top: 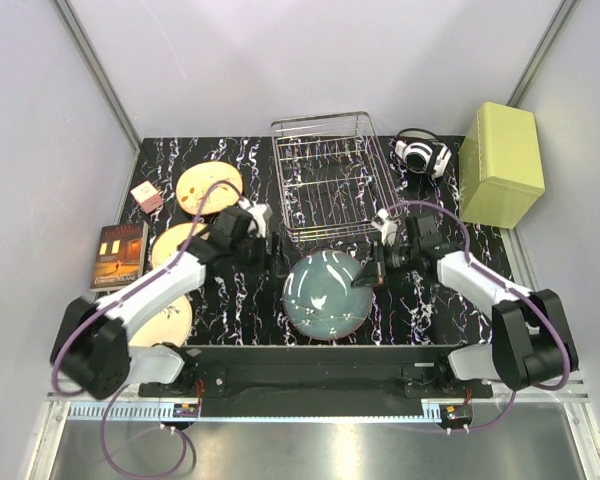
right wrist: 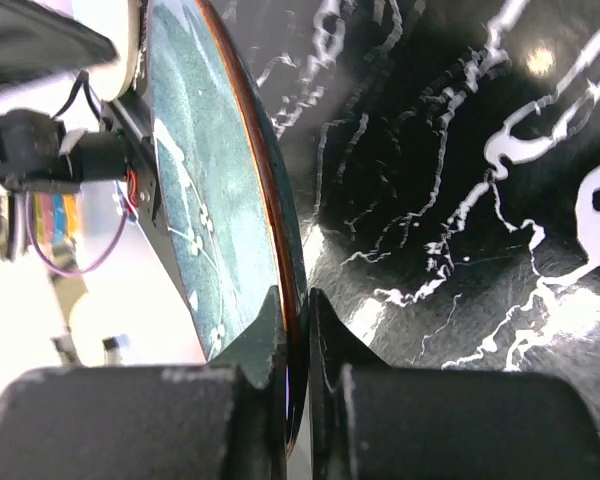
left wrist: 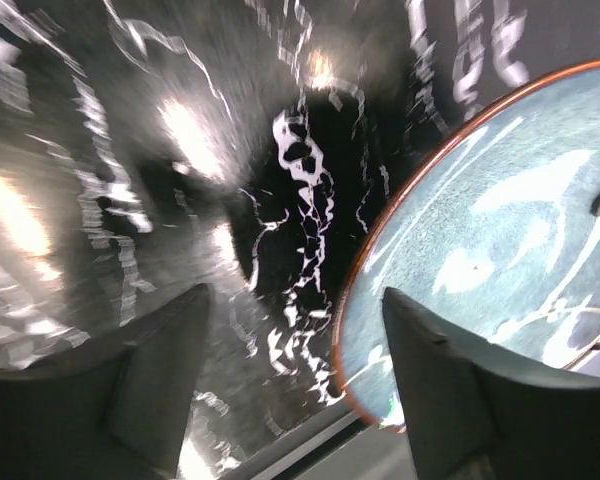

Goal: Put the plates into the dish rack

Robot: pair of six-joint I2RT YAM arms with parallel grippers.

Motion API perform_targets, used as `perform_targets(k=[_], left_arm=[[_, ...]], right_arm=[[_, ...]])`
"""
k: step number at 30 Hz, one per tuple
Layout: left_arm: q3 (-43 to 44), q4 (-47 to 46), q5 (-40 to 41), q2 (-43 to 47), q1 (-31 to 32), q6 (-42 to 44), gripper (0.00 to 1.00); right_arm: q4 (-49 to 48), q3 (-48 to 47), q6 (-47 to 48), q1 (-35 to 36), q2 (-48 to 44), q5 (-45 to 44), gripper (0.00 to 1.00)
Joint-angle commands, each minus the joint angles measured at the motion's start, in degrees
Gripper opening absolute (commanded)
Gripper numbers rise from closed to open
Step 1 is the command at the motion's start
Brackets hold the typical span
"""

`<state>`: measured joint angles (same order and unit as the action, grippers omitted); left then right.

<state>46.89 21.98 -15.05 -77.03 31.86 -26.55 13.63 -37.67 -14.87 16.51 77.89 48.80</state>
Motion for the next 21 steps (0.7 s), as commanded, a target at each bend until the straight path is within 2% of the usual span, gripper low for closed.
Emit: perform_targets(k=[1,3,5,8,10,16,21], left_arm=[[4.7,8.1,5.5,9.2,-3.1,10.2,0.79],[6.6,7.6,8.6,12.9,-4.1,11.6,0.84],[8.8,4.9,14.7,14.2,-4.4,14.3,0.86],[11.1,0.1,20.7,12.5,-5.0,17.8,0.85],[13.9,-0.4,23.5,10.7,-5.7,18.6,0.85],[18.6,-1.1,25.5,4.8,-7.2,18.1,0.85],[18.5,-3.9,25.5,3.5,-8.2,15.7,0.85]], right_arm=[[14.5,-12.9,9.7,1.1,-5.0,5.5,0.0],[22.2,-17.9,14.0,1.1,-5.7,2.3,0.0],[28.4,-27.0,14.6,1.1,-4.8,-2.1,0.0],[32.8,-40.9,14.6,1.1,-1.3,-9.2,0.0],[32.7,-50.2,14.6,1.2,0.6,-12.0,0.0],[19.1,-63.1,10.3,1.2,8.3,-38.4,0.0],[16.5,-74.9,9.3,1.1,18.0,-55.6,0.0]])
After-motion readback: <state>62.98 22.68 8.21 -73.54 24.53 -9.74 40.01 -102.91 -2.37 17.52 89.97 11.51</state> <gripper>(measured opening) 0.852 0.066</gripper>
